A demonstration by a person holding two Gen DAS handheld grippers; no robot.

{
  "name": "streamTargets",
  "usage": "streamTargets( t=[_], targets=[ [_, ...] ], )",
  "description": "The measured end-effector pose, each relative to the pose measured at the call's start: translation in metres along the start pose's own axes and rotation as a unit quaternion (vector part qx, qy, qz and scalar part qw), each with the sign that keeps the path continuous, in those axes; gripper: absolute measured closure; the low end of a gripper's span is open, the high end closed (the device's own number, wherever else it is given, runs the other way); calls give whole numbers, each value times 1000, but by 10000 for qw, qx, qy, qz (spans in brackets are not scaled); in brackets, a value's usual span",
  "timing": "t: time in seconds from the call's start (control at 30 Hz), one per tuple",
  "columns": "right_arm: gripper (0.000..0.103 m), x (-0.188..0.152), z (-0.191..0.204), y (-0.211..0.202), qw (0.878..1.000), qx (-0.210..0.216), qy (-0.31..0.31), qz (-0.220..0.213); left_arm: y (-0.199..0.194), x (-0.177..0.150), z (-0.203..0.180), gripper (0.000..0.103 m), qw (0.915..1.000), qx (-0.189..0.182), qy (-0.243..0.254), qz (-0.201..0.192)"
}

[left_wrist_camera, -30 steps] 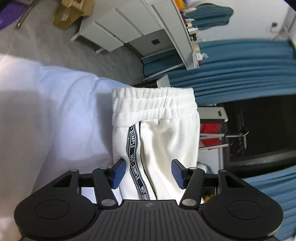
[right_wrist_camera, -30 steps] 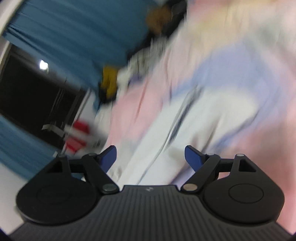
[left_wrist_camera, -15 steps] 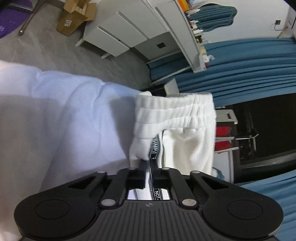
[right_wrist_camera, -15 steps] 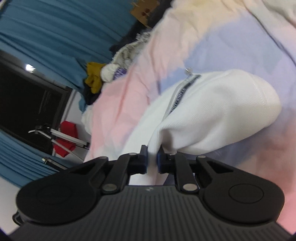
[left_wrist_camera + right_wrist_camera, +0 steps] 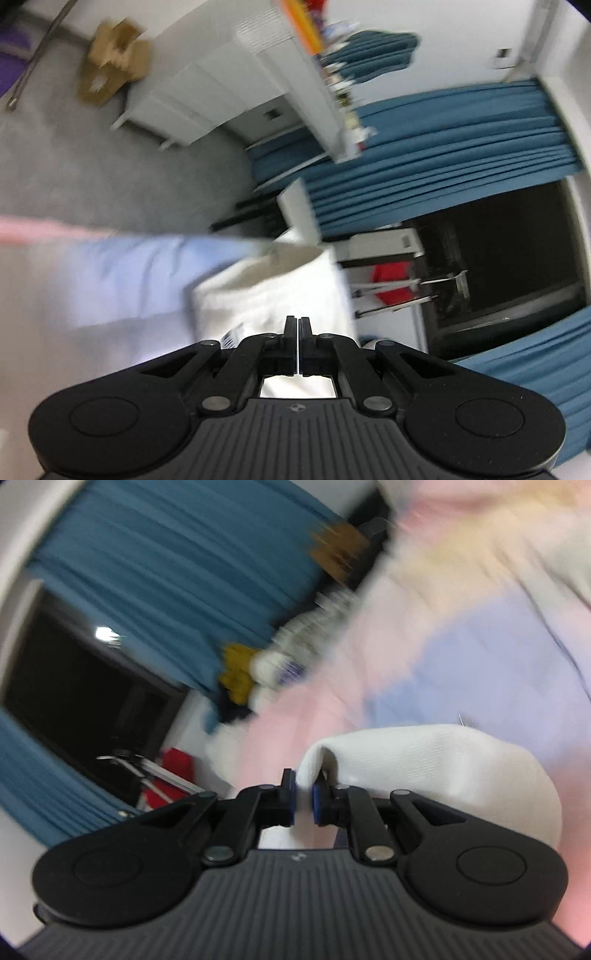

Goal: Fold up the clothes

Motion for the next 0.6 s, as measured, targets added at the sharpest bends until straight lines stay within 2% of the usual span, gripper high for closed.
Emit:
streamTargets(
  t=[0.03,0.1,0.17,0.23,0.3,0.4,0.43,0.53,0.57,0.6],
  targets=[
    [91,-5,-14,4,9995,-163,194,199,5,-2,8,99,9999,160,-38,38],
    [90,-15,-32,8,9971,-375,450,485,14,-4,26,79,9989,439,-115,133],
    [89,-21,-41,8,9950,-448,600,653,29,-9,37,63,9972,653,-238,262],
    [88,-23,-44,4,9941,-399,712,715,41,-9,46,58,9957,797,-348,309],
    [82,-28,-50,-5,9928,-496,811,735,51,-7,55,50,9942,920,-472,302],
    [60,-28,-61,-15,9898,-770,1044,596,60,3,60,48,9949,763,-651,148],
    [49,-28,-65,-18,9887,-794,1158,527,64,6,59,48,9954,702,-648,94],
    [46,-17,-69,-18,9893,-685,1258,275,72,7,55,52,9969,556,-550,-50],
    [46,-13,-69,-15,9899,-673,1229,227,75,6,53,57,9974,519,-492,-74],
    [46,-10,-68,-13,9907,-661,1176,186,78,6,50,65,9979,482,-428,-101]
  ],
)
Point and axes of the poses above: each gripper's, at about its wrist camera, not at the fingertips, and y roughly the way its jaws point, z to its left, x to its top, the point moved 10 cm from there along y, roughly the way its jaws point, and after that the axes turned 9 degrees about -y, right-handed, at the moved point
